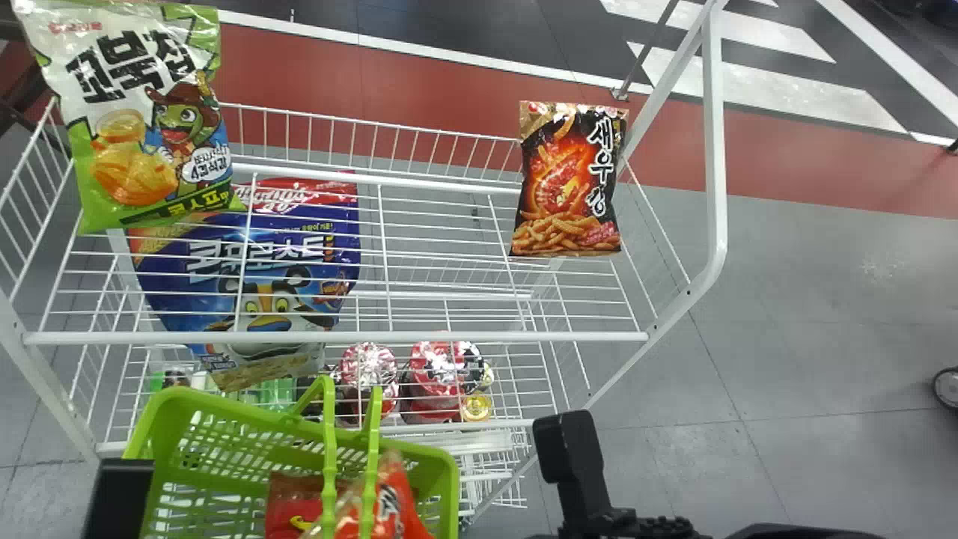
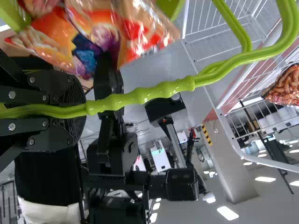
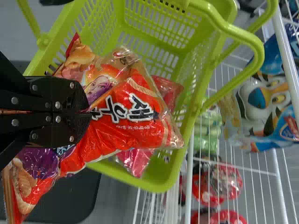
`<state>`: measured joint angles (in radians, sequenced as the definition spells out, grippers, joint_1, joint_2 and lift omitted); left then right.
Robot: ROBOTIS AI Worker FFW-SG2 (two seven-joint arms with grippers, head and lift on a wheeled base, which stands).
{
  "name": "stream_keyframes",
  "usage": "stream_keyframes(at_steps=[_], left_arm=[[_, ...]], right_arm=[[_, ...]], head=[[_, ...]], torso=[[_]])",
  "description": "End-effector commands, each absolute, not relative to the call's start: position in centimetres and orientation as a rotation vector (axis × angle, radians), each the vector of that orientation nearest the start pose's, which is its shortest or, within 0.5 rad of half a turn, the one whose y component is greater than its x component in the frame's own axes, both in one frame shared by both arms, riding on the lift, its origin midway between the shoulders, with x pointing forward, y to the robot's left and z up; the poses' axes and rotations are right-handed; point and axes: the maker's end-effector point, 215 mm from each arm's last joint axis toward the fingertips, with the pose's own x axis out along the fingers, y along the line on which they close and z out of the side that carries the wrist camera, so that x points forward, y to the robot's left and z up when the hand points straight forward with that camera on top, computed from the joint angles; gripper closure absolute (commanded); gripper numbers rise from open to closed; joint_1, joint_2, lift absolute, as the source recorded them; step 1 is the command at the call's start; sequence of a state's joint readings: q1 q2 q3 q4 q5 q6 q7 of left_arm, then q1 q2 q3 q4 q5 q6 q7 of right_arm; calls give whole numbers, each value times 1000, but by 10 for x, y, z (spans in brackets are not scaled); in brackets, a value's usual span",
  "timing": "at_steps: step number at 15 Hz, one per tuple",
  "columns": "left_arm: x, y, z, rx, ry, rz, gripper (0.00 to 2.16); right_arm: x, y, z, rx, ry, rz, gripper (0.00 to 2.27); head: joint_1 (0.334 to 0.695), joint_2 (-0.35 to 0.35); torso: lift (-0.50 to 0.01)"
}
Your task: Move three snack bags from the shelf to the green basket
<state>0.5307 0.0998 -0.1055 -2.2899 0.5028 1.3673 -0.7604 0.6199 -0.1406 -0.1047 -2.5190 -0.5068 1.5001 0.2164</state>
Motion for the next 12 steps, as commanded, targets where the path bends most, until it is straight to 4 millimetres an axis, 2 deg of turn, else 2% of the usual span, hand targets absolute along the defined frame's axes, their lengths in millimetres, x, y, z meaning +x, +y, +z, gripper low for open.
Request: stream_keyframes(at_steps=[1, 3, 5, 6, 7, 8, 9, 10, 12], left_arm=[[173, -36, -407, -732, 1065, -1144, 2057], [170, -37, -406, -725, 1068, -1152, 2057], [168, -38, -404, -721, 1065, -1153, 2061], [167, -37, -404, -720, 1066, -1153, 2057], [166, -38, -404, -720, 1066, -1155, 2061], [166, -39, -403, -715, 1066, -1156, 2057], [165, -40, -403, -711, 1068, -1157, 2057], [163, -42, -403, -707, 1069, -1160, 2057], [161, -44, -404, -702, 1073, -1165, 2057]], right_arm=[[245, -106, -449, 376, 1014, 549, 2250], [264, -103, -440, 419, 937, 554, 2250], [265, -105, -442, 427, 943, 555, 2243], [259, -105, -446, 428, 973, 562, 1932], [252, -108, -451, 427, 1005, 560, 1295], [238, -112, -459, 421, 1076, 561, 559], [221, -115, -465, 426, 1154, 572, 39], [211, -117, -467, 433, 1190, 576, -2], [213, -119, -459, 448, 1174, 591, 9]], head=[[695, -350], [695, -350], [695, -350], [695, -350], [695, -350], [695, -350], [695, -350], [695, -350], [695, -350]], torso=[[-49], [-49], [-49], [-49], [-49], [-49], [-49], [-49], [-49]])
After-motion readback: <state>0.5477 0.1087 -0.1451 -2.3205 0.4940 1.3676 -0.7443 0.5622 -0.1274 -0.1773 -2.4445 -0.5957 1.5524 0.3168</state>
